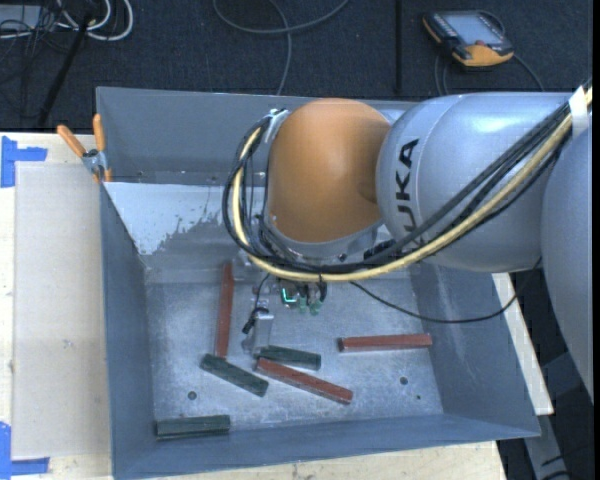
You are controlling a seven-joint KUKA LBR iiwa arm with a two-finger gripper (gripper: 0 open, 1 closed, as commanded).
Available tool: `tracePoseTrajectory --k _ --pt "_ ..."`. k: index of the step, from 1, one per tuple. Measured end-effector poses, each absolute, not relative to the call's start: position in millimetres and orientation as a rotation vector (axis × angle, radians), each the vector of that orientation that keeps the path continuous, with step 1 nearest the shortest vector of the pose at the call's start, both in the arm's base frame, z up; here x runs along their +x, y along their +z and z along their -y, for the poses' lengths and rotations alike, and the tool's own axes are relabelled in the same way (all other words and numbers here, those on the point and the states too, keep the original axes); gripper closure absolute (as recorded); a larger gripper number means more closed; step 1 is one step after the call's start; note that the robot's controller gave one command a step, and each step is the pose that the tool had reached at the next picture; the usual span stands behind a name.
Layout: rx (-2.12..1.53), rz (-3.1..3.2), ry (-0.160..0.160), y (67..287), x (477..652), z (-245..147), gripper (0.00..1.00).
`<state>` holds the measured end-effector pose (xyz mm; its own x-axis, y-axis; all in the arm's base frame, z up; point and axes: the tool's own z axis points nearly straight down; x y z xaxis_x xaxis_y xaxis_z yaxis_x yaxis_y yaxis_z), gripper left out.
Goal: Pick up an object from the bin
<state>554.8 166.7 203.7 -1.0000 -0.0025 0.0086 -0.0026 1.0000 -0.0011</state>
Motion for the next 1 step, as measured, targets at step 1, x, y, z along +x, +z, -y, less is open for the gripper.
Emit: tracePoseTrajectory --k 1 --pt "-0.002 3.14 0.0 207.9 556.6 -165.9 0.0"
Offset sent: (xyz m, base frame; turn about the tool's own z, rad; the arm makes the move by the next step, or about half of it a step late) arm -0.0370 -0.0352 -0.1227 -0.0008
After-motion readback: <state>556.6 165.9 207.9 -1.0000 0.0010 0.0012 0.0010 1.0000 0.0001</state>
